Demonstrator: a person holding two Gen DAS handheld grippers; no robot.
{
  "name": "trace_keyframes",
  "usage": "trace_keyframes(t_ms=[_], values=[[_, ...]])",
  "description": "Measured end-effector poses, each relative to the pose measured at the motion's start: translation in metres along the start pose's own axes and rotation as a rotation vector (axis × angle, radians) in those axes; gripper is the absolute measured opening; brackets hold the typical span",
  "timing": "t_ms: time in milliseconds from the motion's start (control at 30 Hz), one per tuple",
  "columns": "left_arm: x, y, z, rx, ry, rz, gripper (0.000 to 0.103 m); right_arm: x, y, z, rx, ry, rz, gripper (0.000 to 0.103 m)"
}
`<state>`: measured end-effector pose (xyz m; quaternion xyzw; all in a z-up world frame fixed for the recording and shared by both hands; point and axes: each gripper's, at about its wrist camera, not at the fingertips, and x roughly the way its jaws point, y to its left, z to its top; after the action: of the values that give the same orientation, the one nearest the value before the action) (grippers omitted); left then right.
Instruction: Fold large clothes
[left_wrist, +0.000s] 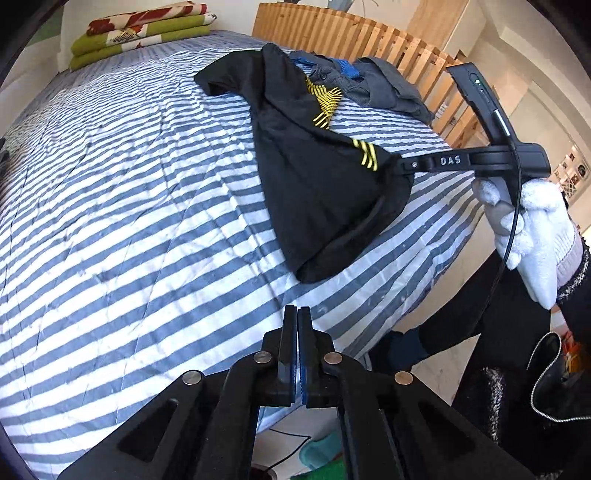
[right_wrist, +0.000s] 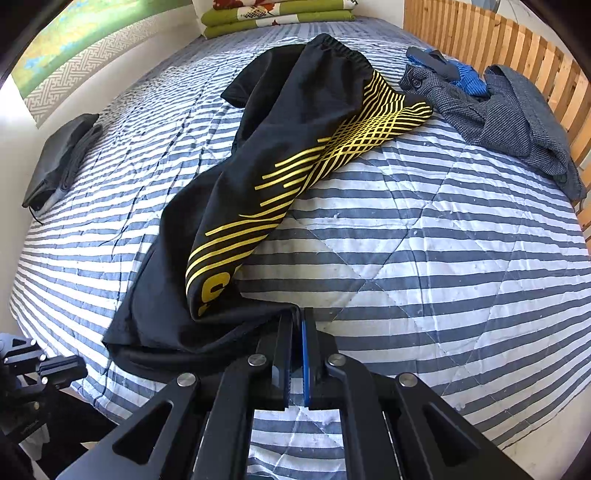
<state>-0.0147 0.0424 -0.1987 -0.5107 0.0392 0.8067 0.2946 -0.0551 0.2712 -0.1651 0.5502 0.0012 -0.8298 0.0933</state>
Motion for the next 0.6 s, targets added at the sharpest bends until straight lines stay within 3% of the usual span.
trace_keyframes(t_ms=[100,233,333,400,467,500,600], values=[[-0.001,0.01,-0.01,-0.037,0.016,0.011,0.0,0.001,-0.005,0.002,0.031,-0.004,0.001,0.004],[-0.007,-0.008,-0.016,-0.036,0.03,-0.114,0.0,-0.004,-0.004,0.001,0.025,-0.005,0.014,0.004],[-0.014,-0.041,-0.02,0.057,0.044,-0.206,0.0,-0.007,-0.003,0.0,0.011,-0.008,0.012,0.004],[-0.017,-0.054,-0.021,0.097,0.057,-0.23,0.014,-0.007,-0.002,-0.001,0.009,-0.009,0.014,0.004],[-0.017,-0.056,-0.019,0.093,0.052,-0.177,0.075,-0.008,-0.003,-0.001,0.009,-0.009,0.024,0.004],[-0.021,-0.055,-0.019,0.094,0.029,-0.156,0.079,-0.009,-0.004,-0.001,0.015,-0.009,0.029,0.004],[-0.024,-0.043,-0.013,0.066,-0.006,-0.076,0.076,-0.013,-0.006,-0.002,0.023,-0.014,0.043,0.004]])
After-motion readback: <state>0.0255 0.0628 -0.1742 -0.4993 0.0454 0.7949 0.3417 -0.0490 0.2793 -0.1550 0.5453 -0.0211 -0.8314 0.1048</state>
